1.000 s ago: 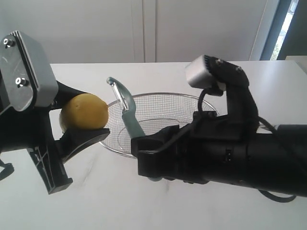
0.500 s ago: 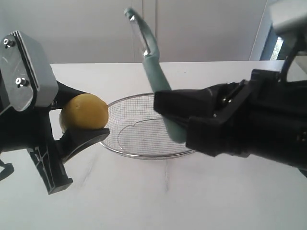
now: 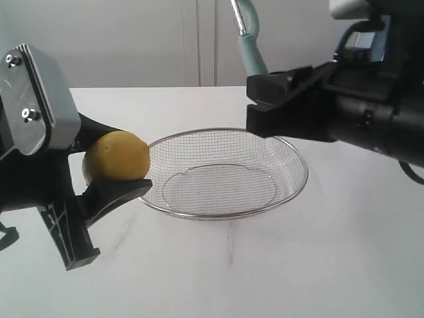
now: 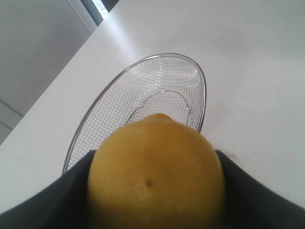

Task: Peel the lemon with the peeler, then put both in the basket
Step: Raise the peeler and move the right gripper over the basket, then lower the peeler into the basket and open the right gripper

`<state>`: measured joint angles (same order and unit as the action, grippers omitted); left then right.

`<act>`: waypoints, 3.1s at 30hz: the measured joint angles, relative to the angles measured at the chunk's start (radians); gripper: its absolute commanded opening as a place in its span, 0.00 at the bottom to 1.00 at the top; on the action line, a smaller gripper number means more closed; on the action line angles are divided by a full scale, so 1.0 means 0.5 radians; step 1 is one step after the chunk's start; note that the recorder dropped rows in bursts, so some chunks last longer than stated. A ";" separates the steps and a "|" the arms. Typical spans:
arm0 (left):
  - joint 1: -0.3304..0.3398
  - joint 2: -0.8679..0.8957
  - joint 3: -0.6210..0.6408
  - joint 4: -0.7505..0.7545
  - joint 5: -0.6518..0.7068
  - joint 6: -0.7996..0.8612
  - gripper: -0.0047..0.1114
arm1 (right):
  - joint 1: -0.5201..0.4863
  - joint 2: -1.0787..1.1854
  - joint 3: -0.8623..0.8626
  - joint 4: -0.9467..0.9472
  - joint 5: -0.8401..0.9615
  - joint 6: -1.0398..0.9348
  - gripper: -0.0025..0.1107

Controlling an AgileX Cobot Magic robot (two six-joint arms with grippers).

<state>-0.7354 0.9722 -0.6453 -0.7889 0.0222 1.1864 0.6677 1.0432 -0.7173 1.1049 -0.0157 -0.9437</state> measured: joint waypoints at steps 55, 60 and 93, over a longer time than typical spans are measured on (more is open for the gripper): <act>-0.121 0.000 0.000 0.000 0.005 0.000 0.04 | -0.489 1.826 -1.018 -1.647 1.063 1.243 0.08; -0.121 0.000 0.000 0.000 0.005 0.000 0.04 | -0.432 1.838 -1.018 -1.629 1.124 1.304 0.11; -0.121 0.000 0.000 0.000 0.007 0.000 0.04 | -0.376 1.418 -1.018 -1.682 1.101 1.549 0.37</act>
<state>-0.7958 0.9722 -0.6453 -0.7889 0.0258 1.1864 0.4798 1.7521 -1.2263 0.2638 0.5349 -0.1694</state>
